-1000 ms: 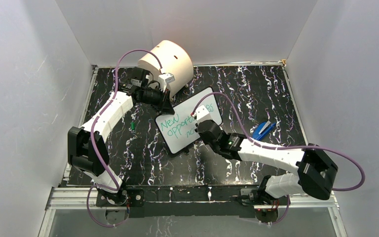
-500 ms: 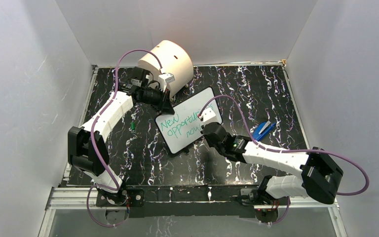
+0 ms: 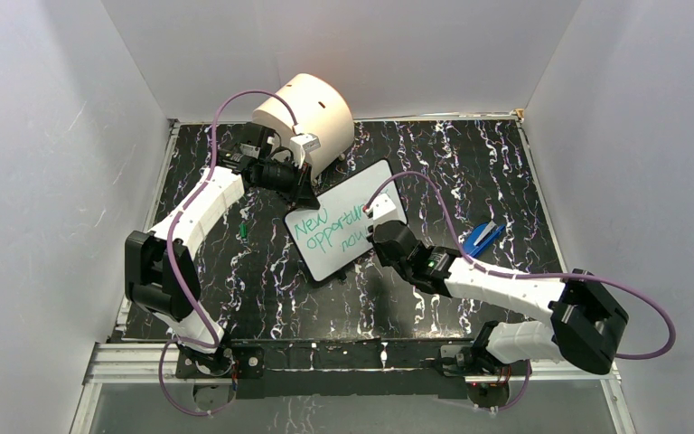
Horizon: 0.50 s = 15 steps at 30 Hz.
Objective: Write a sentence on the whiteboard
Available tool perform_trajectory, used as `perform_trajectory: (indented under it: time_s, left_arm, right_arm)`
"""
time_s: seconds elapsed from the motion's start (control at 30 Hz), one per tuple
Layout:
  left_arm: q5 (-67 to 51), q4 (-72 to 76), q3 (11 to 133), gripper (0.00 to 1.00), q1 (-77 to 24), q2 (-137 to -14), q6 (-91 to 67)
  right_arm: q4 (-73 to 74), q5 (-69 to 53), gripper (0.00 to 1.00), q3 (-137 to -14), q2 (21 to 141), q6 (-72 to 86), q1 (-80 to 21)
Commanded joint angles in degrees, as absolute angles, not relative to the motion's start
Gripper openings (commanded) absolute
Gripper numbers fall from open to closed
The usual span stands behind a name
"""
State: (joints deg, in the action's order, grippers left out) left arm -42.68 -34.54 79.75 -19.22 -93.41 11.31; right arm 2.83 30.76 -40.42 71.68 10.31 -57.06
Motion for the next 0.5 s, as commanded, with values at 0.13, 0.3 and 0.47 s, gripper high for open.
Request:
perform_trajectory:
  time_s: [0.13,0.3,0.47]
  left_arm:
    - [-40.7,-38.8,79.6,0.0,-20.0,-95.5,13.3]
    - [-40.2,-38.8,79.7,0.0,-20.0,-95.4,13.2]
    - [-39.3,-38.8,80.6,0.02,-20.1,-95.1,12.7]
  right_arm:
    - [-3.2,28.7,0.0,-41.0,73.2,9.5,-55.5]
    - [-2.1,28.2,0.0,-40.8,72.3,9.6,-55.4]
    - [1.9,28.6,0.0,-40.5,67.2,9.7,-55.4]
